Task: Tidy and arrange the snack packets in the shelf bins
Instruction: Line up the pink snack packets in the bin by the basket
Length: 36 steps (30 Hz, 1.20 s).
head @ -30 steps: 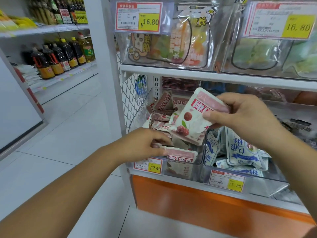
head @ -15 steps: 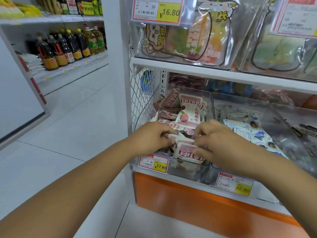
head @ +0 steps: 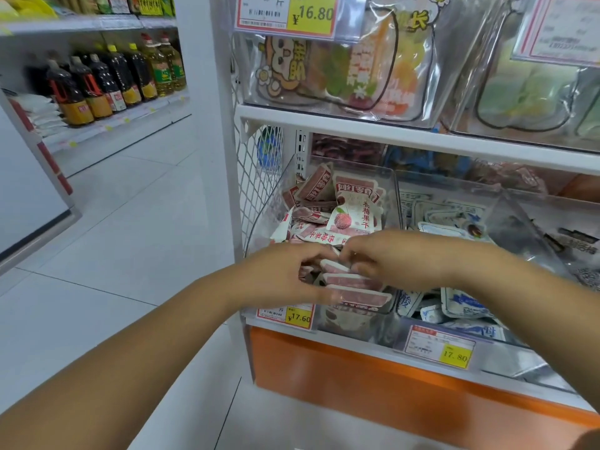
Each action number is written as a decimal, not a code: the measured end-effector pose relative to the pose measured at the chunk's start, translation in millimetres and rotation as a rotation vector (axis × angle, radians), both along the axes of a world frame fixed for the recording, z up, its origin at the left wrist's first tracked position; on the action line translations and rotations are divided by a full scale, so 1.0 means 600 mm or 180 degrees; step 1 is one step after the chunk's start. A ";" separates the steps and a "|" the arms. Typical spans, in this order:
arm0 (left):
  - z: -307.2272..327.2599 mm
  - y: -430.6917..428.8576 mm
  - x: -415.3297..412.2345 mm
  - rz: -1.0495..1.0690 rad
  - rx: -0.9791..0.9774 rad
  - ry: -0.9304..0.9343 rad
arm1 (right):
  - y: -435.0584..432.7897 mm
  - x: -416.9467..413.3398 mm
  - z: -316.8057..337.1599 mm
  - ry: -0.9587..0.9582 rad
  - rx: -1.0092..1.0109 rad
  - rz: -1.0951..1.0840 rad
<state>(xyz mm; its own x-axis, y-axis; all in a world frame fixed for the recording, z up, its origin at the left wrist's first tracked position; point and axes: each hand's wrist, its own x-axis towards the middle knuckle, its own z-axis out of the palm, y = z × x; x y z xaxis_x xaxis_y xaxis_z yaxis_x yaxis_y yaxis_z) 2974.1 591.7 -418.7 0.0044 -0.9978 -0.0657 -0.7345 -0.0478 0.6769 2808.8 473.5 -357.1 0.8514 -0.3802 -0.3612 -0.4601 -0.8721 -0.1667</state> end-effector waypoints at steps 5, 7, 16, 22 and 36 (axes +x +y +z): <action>-0.013 -0.002 -0.010 -0.0196 -0.0258 -0.0840 | -0.056 0.032 0.024 0.0043 -0.0244 -0.0134; -0.018 -0.003 -0.007 -0.0236 -0.0203 -0.0879 | -0.060 0.051 0.014 0.0462 -0.0526 -0.0021; -0.024 -0.009 0.001 -0.0542 -0.0184 -0.0979 | -0.047 0.081 -0.036 0.1064 -0.0951 0.0164; -0.027 -0.008 -0.001 -0.0502 -0.0160 -0.1142 | -0.067 0.058 -0.002 0.0055 -0.0355 -0.0188; -0.030 0.006 -0.008 -0.0016 -0.0642 -0.0666 | -0.057 0.039 0.044 -0.0453 -0.0448 0.0011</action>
